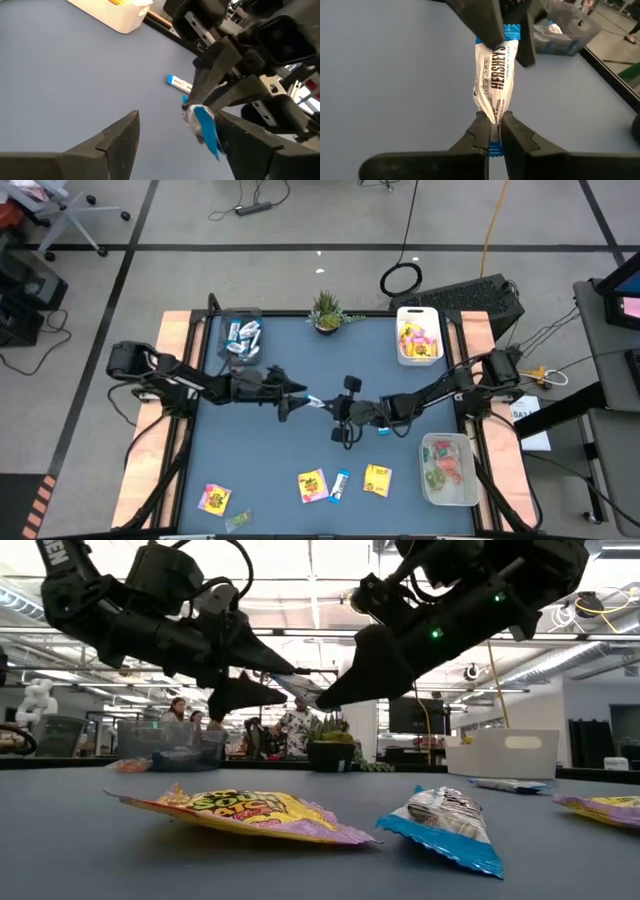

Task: Sort candy
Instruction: Put the top white chocolate bar into the transparent black bin

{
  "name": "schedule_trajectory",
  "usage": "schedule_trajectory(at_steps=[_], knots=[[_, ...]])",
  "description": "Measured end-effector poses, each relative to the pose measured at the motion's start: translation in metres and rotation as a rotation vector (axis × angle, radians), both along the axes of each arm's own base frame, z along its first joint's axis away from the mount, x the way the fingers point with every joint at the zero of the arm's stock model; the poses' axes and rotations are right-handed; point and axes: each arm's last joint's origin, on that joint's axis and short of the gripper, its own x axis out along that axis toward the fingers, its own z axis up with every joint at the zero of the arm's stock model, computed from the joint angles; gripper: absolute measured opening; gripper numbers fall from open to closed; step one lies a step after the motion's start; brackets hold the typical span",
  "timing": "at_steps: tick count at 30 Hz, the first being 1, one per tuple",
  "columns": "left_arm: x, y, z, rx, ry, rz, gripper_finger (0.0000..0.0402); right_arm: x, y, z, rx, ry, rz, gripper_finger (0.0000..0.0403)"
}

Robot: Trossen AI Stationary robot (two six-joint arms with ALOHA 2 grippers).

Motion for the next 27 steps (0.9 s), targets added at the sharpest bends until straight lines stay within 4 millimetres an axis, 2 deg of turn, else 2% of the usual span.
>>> schedule_trajectory(at_steps=[4,7,12,17,23,27], knots=[[0.008,-0.001,-0.002,-0.001,0.007,-0.028,0.025,0.0,0.004,0.001,-0.014,0.0,0.018,0.0019],[0.012,-0.001,0.0,0.015,-0.001,-0.036,0.022,0.0,0.006,0.001,-0.017,-0.001,0.02,0.0019],[0.013,-0.002,0.002,0.006,-0.009,-0.088,0.0129,0.0,0.006,0.001,0.0,-0.008,0.014,0.0025],[0.013,-0.002,0.002,0.034,-0.015,-0.11,0.003,0.0,0.006,0.001,0.023,-0.021,-0.003,0.0051],[0.012,-0.003,0.003,0.076,-0.005,-0.126,0.0029,-0.001,0.009,0.003,-0.005,-0.039,-0.056,0.0121],[0.007,0.0,0.011,0.098,0.0,-0.123,0.0028,-0.003,0.014,0.006,-0.038,-0.05,-0.088,0.0173]])
